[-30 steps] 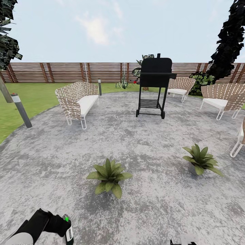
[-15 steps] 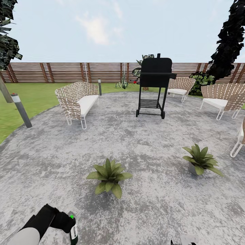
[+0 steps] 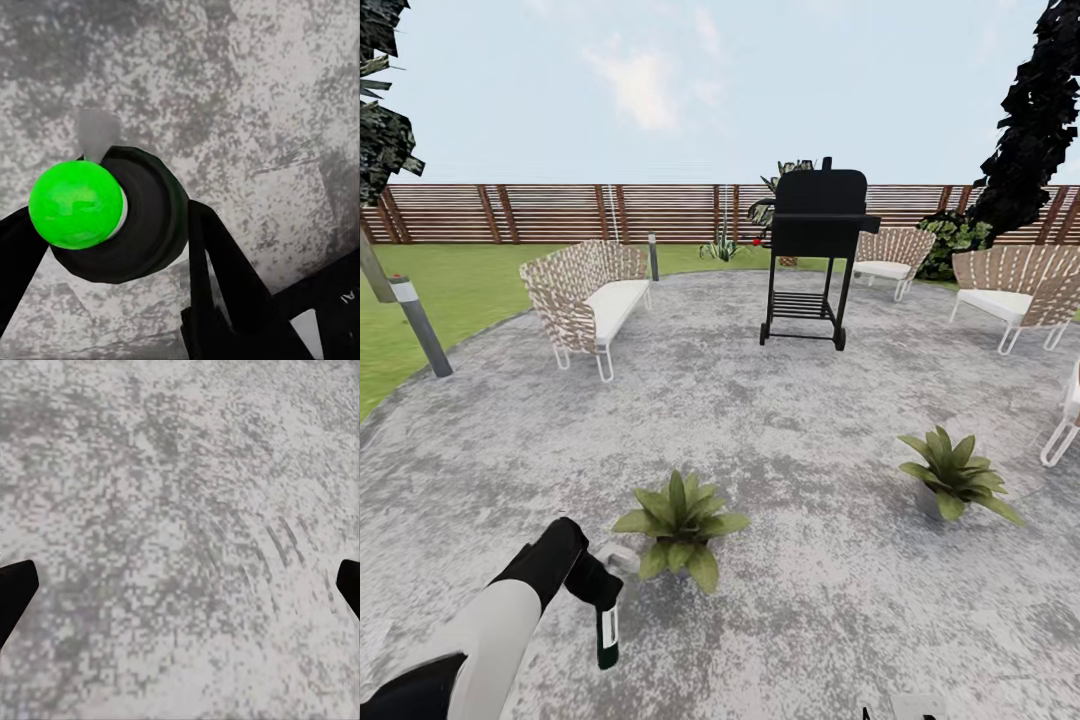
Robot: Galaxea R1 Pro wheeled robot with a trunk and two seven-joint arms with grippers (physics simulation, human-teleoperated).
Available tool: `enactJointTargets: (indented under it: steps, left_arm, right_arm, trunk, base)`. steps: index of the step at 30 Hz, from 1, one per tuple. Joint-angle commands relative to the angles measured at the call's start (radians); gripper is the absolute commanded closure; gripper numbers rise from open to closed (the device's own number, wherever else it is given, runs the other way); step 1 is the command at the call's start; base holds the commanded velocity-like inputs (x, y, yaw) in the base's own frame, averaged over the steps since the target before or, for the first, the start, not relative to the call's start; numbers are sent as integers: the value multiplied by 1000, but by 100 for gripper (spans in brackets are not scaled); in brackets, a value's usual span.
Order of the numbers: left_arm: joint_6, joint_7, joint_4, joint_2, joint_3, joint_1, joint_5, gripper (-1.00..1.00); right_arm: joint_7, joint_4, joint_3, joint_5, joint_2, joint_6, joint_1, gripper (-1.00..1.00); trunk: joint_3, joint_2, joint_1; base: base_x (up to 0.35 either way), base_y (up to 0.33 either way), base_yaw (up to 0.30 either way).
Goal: Pick up the pesticide atomizer in the garden and spray insectifuge to fully cover both potted plants in the garden.
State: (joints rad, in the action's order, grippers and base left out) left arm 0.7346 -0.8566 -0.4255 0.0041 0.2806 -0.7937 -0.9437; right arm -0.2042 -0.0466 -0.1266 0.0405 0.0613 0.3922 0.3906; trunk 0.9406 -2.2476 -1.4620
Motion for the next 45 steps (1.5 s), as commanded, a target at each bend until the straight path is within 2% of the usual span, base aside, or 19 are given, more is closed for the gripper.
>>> enactJointTargets:
  steps: [1, 20, 24, 25, 27, 30, 33, 36, 40, 42, 43, 45]
  left_arm:
    - [6, -5, -38, 1, 3, -3, -10, 100]
    - [3, -5, -34, 1, 1, 1, -10, 100]
    - [5, -7, -22, 13, -6, -3, -10, 100]
    - [5, -7, -21, 15, -15, -4, -10, 100]
    - [7, -37, -20, 24, -73, -5, -9, 100]
    - [8, -154, -19, 49, -162, -1, -9, 100]
    - [8, -265, -19, 67, -225, -5, -11, 100]
    - [16, -302, -21, 70, -242, -10, -12, 100]
    - [93, -311, -36, 62, -254, -18, -16, 100]
    - [122, -312, -37, 58, -279, -30, -16, 100]
    - [134, -313, -37, 56, -308, -40, -15, 100]
    - [142, -313, -37, 53, -340, -51, -12, 100]
  right_arm:
    - [-3, 1, -8, 3, 0, 2, 1, -100]
    - [-3, 1, -9, 2, -1, 2, 1, -100]
    - [-3, 1, -8, 2, 0, 2, 1, -100]
    - [-3, 1, -8, 2, 0, 2, 1, -100]
    - [-3, 1, -8, 2, 0, 2, 1, -100]
    - [-3, 1, -8, 2, 0, 1, 1, -100]
    - [-3, 1, -8, 2, 0, 1, 1, -100]
    - [-3, 1, -8, 1, 0, 1, 1, -100]
    - [-3, 1, -8, 1, 2, 1, 1, -100]
    - [-3, 1, -8, 1, 1, 1, 1, -100]
    - [-3, 1, -9, 1, 0, 1, 1, -100]
    - [-3, 1, -9, 1, 0, 1, 1, -100]
  trunk:
    - [1, 0, 0]
    - [1, 0, 0]
    - [1, 0, 0]
    - [1, 0, 0]
    - [1, 0, 0]
    - [1, 0, 0]
    - [1, 0, 0]
    - [1, 0, 0]
    - [1, 0, 0]
    - [1, 0, 0]
    - [1, 0, 0]
    - [1, 0, 0]
  base:
    - [6, -3, 0]
    - [156, -98, 0]
    - [13, -6, 0]
    - [3, -1, 0]
    - [1, 0, 0]
    - [0, 0, 0]
    - [0, 0, 0]
    - [0, 0, 0]
    - [0, 0, 0]
    - [0, 0, 0]
    - [5, 0, 0]
    - [47, 0, 0]
